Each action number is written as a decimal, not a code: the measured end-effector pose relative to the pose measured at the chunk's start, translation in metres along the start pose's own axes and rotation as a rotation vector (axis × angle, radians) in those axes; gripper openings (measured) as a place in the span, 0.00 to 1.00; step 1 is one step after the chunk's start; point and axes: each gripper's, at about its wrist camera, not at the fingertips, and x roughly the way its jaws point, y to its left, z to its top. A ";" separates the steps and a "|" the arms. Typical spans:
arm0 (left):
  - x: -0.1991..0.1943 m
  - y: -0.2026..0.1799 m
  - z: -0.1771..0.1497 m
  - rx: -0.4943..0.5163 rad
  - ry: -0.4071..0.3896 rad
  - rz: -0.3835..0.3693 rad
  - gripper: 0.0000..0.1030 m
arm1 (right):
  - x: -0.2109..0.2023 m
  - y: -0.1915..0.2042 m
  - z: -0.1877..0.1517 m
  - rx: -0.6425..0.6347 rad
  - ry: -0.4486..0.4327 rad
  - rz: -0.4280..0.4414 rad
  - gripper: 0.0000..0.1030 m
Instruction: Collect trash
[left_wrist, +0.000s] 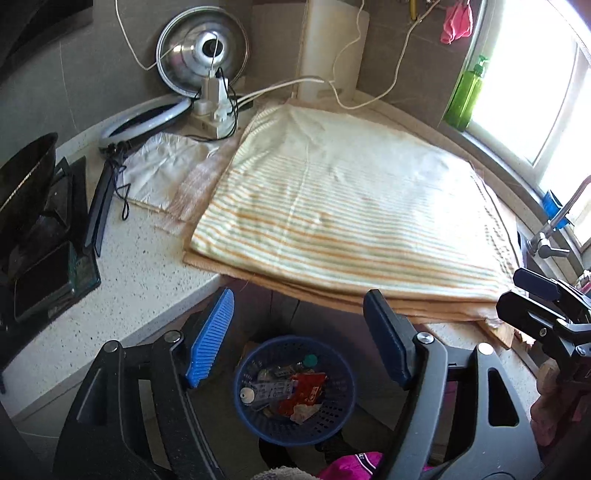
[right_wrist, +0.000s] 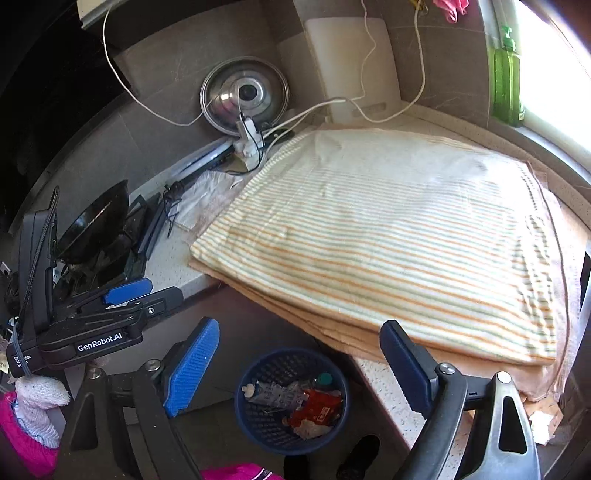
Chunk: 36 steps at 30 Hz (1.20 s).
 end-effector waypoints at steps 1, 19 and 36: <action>-0.003 -0.003 0.005 0.003 -0.016 -0.004 0.75 | -0.006 -0.001 0.004 0.000 -0.019 -0.004 0.92; -0.049 -0.041 0.049 -0.003 -0.193 -0.060 0.99 | -0.058 -0.019 0.040 0.025 -0.219 -0.005 1.00; -0.048 -0.055 0.059 -0.003 -0.201 -0.062 0.99 | -0.065 -0.028 0.047 0.013 -0.237 -0.006 1.00</action>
